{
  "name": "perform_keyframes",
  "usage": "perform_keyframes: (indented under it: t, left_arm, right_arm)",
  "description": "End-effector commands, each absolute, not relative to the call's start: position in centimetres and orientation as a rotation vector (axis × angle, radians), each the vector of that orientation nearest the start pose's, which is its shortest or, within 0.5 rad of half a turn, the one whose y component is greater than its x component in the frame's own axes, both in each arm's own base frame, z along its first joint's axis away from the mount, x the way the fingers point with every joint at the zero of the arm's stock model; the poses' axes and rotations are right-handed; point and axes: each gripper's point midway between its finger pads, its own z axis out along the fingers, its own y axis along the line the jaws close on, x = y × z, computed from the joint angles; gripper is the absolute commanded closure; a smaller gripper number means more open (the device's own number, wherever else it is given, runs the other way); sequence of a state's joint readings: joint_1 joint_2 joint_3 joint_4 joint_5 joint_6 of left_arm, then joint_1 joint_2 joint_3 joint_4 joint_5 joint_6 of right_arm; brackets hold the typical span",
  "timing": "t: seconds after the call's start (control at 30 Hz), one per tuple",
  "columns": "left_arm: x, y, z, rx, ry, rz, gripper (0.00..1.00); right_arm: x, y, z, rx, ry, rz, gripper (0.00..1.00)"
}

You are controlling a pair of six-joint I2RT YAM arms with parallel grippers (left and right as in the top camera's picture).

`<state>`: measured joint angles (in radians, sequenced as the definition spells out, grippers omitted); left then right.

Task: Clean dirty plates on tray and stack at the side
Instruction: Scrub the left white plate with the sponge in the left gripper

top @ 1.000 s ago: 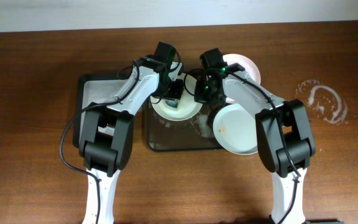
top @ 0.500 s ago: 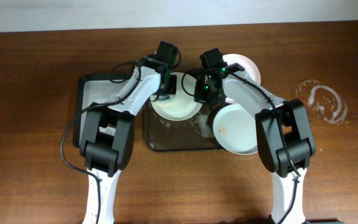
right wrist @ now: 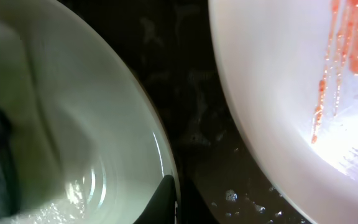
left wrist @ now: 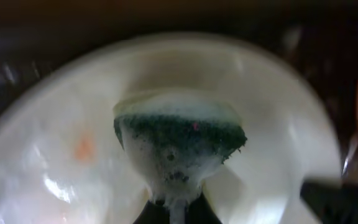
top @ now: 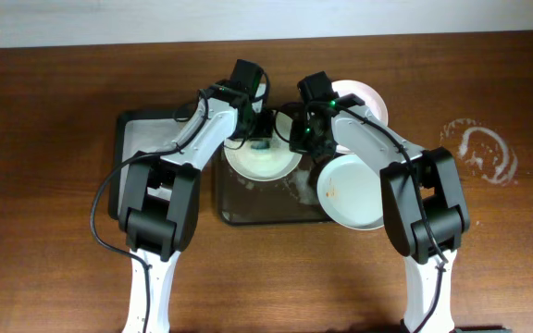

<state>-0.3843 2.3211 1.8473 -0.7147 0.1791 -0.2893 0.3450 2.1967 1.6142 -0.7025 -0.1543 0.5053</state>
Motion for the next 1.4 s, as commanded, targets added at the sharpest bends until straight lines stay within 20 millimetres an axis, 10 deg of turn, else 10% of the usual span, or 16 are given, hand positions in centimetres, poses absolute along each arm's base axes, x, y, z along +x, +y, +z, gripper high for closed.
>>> perform_keyframes:
  t: [0.0, 0.27, 0.53, 0.67, 0.87, 1.1, 1.37]
  left_arm:
    - [50.1, -20.5, 1.2, 0.129, 2.765, -0.186, 0.99]
    - [47.5, -17.0, 0.1, 0.113, 2.876, 0.064, 0.99]
    - [40.4, -23.4, 0.6, 0.308, 3.121, -0.604, 0.99]
    - [43.1, -23.9, 0.7, 0.322, 3.003, -0.582, 0.99]
    - [49.2, -18.3, 0.4, 0.118, 2.835, -0.158, 0.99]
    - [46.7, -13.6, -0.5, 0.027, 2.982, -0.016, 0.99]
    - [41.6, -22.0, 0.7, 0.34, 3.08, -0.657, 0.99]
  right_arm:
    - [44.2, 18.8, 0.2, 0.197, 2.929, 0.349, 0.95]
    - [44.2, 18.8, 0.2, 0.198, 2.929, 0.349, 0.95]
    - [44.2, 18.8, 0.2, 0.198, 2.929, 0.35, 0.95]
    - [44.1, 18.8, 0.2, 0.198, 2.93, 0.349, 0.95]
    - [44.1, 18.8, 0.2, 0.198, 2.933, 0.347, 0.95]
    - [44.1, 18.8, 0.2, 0.198, 2.932, 0.348, 0.95]
    - [44.2, 18.8, 0.2, 0.198, 2.929, 0.349, 0.95]
